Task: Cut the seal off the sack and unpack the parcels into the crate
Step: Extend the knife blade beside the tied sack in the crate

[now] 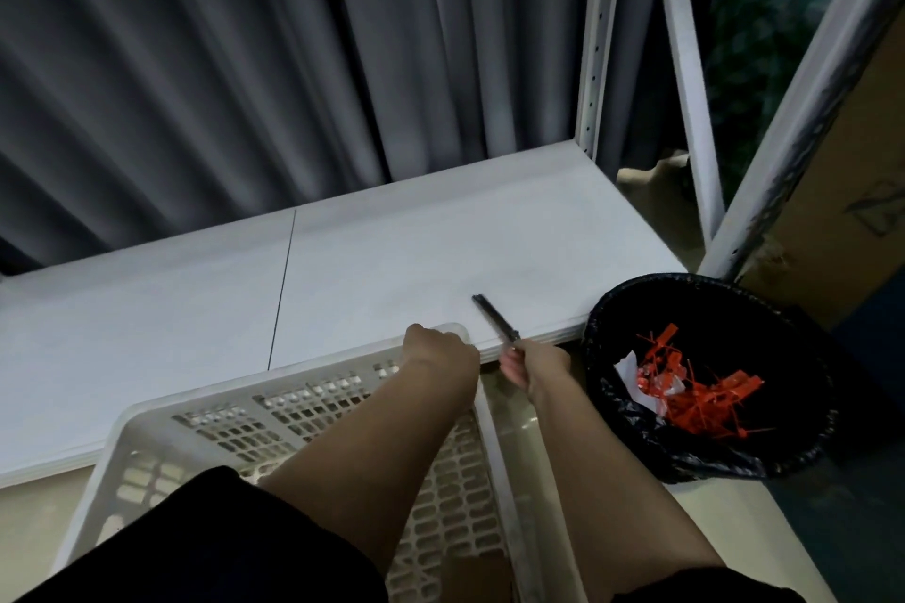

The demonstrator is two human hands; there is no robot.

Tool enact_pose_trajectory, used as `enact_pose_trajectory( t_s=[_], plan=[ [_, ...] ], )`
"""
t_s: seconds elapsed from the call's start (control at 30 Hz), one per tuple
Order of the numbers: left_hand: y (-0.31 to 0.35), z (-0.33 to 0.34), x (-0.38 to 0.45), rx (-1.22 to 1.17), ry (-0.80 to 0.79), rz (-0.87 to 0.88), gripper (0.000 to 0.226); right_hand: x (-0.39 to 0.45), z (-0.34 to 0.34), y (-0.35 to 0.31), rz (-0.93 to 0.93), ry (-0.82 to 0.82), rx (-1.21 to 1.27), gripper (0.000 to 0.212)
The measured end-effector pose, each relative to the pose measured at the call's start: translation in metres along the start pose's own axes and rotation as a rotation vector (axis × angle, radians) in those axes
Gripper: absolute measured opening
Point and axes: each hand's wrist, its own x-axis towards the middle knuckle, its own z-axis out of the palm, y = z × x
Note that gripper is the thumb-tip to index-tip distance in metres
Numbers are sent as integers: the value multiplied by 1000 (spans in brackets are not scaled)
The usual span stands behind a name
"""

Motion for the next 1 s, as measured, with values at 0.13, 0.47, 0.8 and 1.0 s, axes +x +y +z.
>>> enact_pose_trajectory(
  t_s=[0.13, 0.47, 0.8, 1.0],
  plan=[
    [-1, -35, -28, -48, -27, -27, 32, -63, -3, -12, 20, -126, -15, 21],
    [-45, -129, -179, -473, 13, -128, 30, -292, -10, -43, -125, -486, -209, 23],
    [-91, -149, -324, -1440, 254, -128, 23, -445, -9, -1, -446, -729, -249, 12],
    [-94, -114, -382, -1996, 585, -39, 20, -498, -7, 40, -616, -842, -379, 16]
  ],
)
